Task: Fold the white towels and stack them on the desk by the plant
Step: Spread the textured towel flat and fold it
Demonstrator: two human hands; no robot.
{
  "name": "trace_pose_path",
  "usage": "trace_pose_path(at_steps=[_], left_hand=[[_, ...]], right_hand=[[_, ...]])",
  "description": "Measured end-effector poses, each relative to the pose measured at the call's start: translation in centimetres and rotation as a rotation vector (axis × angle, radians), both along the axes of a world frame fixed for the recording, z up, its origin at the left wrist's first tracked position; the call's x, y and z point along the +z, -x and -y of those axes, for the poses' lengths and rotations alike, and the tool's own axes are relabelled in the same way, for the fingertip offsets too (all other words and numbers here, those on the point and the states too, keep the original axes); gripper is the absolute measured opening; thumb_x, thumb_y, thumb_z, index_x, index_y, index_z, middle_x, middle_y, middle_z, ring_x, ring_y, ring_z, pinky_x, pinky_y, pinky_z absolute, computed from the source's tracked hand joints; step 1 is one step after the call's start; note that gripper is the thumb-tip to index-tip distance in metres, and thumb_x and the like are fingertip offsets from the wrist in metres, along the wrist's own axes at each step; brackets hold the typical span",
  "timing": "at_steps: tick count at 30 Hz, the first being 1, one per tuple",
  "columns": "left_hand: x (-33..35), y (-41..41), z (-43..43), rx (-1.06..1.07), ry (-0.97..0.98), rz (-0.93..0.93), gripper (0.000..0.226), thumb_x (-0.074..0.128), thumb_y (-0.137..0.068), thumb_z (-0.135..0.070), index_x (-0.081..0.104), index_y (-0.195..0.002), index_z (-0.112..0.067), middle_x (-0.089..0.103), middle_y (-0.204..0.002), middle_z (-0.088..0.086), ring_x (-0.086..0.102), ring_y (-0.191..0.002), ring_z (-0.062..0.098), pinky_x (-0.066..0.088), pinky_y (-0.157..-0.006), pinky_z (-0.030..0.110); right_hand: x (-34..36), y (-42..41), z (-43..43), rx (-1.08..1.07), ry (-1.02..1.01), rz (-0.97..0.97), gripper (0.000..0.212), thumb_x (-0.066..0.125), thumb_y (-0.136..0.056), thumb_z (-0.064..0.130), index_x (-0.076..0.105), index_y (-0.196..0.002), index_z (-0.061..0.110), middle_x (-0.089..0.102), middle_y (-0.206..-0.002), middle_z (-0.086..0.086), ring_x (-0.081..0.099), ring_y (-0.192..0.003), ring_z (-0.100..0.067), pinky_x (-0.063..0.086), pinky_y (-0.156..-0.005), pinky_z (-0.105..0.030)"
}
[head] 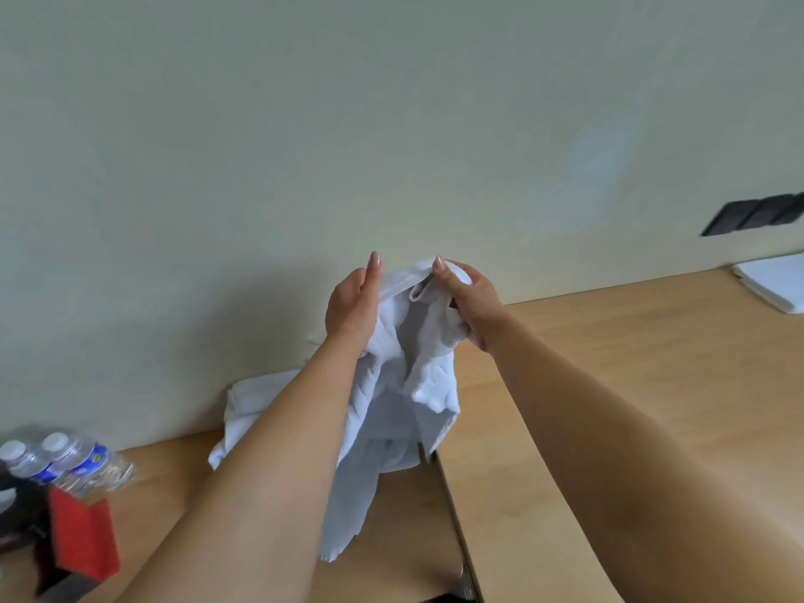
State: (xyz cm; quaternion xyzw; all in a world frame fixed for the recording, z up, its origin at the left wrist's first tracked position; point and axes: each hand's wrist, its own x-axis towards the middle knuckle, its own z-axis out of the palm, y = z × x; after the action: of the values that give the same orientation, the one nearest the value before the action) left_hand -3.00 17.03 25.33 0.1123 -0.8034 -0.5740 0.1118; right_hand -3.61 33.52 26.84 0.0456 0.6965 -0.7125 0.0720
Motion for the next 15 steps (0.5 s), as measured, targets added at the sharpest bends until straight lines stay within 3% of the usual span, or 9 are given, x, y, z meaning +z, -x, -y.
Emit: trace_pose_path(at_steps=[3, 5, 9, 15], left_hand=[[1.2, 0.4, -4.1, -0.018, 0.005, -0.093, 0.057, 0.041, -0.086, -0.065, 0.025, -0.058, -0.018, 0.027, -0.051, -0.006, 0.029, -0.057, 0.018, 0.027, -0.058, 0.032], [1.7, 0.0, -7.0, -0.050, 0.002, -0.139, 0.058, 0.048, -0.091, -0.056, 0.027, -0.054, -0.017, 0.028, -0.047, -0.004, 0.029, -0.054, 0.017, 0.027, -0.056, 0.031], [2.8, -1.2, -13.3, -0.084, -0.038, -0.167, 0.057, 0.053, -0.092, -0.049, 0.030, -0.050, -0.018, 0.034, -0.040, -0.006, 0.032, -0.051, 0.015, 0.027, -0.054, 0.030], [3.9, -4.4, -23.4, -0.133, -0.023, -0.169, 0.054, 0.054, -0.092, -0.048, 0.035, -0.050, -0.019, 0.037, -0.046, -0.005, 0.036, -0.051, 0.015, 0.029, -0.055, 0.030]], right_hand=[[1.7, -1.7, -3.6, -0.120, -0.024, -0.036, 0.056, 0.071, -0.075, 0.059, 0.067, -0.108, 0.013, 0.066, -0.084, -0.012, 0.054, -0.053, -0.004, 0.045, -0.050, -0.019], [2.4, -3.2, -6.2, -0.183, -0.021, -0.060, 0.048, 0.069, -0.082, 0.052, 0.068, -0.104, 0.009, 0.057, -0.072, -0.005, 0.038, -0.042, -0.004, 0.032, -0.039, -0.014], [4.3, -6.2, -11.3, -0.271, -0.020, -0.077, 0.038, 0.067, -0.085, 0.049, 0.069, -0.092, 0.011, 0.046, -0.047, 0.011, 0.033, -0.044, -0.008, 0.028, -0.038, -0.014], [5.8, -10.5, -20.8, -0.348, -0.044, -0.080, 0.031, 0.069, -0.084, 0.046, 0.067, -0.087, 0.015, 0.045, -0.042, 0.014, 0.034, -0.041, -0.005, 0.030, -0.038, -0.015]])
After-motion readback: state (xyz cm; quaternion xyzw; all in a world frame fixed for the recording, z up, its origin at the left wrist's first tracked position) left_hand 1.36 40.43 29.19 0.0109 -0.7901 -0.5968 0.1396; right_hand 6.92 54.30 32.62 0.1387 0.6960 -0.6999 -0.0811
